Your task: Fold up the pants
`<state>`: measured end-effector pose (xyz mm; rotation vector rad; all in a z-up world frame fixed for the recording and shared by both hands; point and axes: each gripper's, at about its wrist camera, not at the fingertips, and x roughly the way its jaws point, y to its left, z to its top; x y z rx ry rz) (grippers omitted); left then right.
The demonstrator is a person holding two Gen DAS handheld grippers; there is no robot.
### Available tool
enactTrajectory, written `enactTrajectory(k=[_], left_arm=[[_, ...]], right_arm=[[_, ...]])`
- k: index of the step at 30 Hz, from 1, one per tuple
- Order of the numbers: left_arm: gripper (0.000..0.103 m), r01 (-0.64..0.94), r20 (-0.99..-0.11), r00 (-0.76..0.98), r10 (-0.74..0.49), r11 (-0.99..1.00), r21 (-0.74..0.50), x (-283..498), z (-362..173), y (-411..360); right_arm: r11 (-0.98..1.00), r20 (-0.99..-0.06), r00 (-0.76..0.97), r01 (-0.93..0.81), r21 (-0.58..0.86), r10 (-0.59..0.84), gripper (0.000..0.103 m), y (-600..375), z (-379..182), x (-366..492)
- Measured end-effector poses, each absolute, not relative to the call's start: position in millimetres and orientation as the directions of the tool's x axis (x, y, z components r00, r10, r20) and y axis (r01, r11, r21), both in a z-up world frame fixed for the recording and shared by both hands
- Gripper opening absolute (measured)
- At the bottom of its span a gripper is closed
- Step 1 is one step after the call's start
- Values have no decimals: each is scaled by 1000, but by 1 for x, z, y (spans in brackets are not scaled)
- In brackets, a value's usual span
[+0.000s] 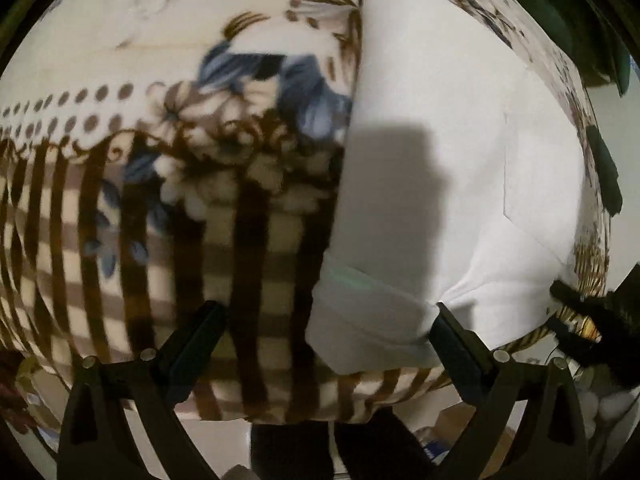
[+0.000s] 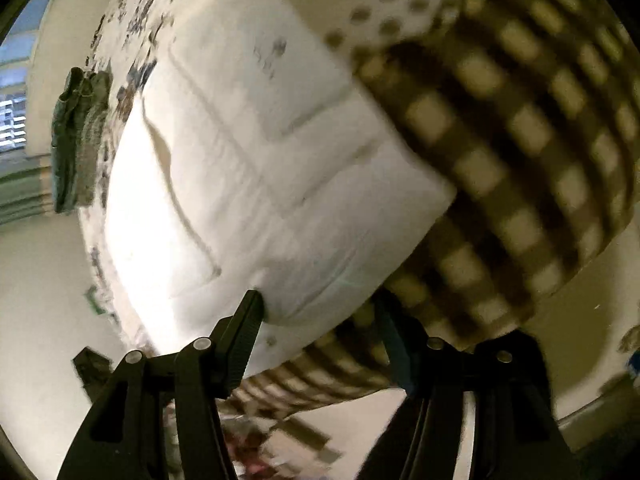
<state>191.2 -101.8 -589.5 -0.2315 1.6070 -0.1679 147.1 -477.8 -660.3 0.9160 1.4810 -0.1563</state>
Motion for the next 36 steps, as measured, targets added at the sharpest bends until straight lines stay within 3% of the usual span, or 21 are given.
enactTrajectory(k=[9,17,19,26,27,28,29,31,36], left_arm=[[102,-67,-906,117,-408,907,-417,221,-532,-97],[100,-98,-895,82,-438,891,-444,262,-590,-114],[100,-98,-890,77,-449,885,-455,263,-592,-113],[100,-76,-863,80,-498,861,-504,266,-596,-114],[96,-67,-858,95,-505,856,-512,264,-594,-113],[65,-53,-842,118,-527,843,-535,263,-588,-112],[54,-46,-829,136,-542,832,-552,262,-583,-112],[35,-51,-805,157,-572,809,-585,261,-576,-107],[22,-61,-757,203,-621,763,-643,256,-556,-95]], right_arm=[[365,-636,359,586,723,684,64,-504,-678,137],[312,-575,404,551,774,712,69,-456,-709,150],[258,-521,452,524,812,724,69,-459,-706,154],[298,-541,427,514,804,725,71,-460,-717,174],[314,-547,439,498,808,713,67,-458,-709,175],[332,-556,445,486,808,702,59,-455,-704,176],[346,-559,455,470,812,693,50,-453,-696,175],[362,-570,466,463,809,677,45,-452,-684,173],[389,-583,453,452,802,674,39,-462,-661,170]])
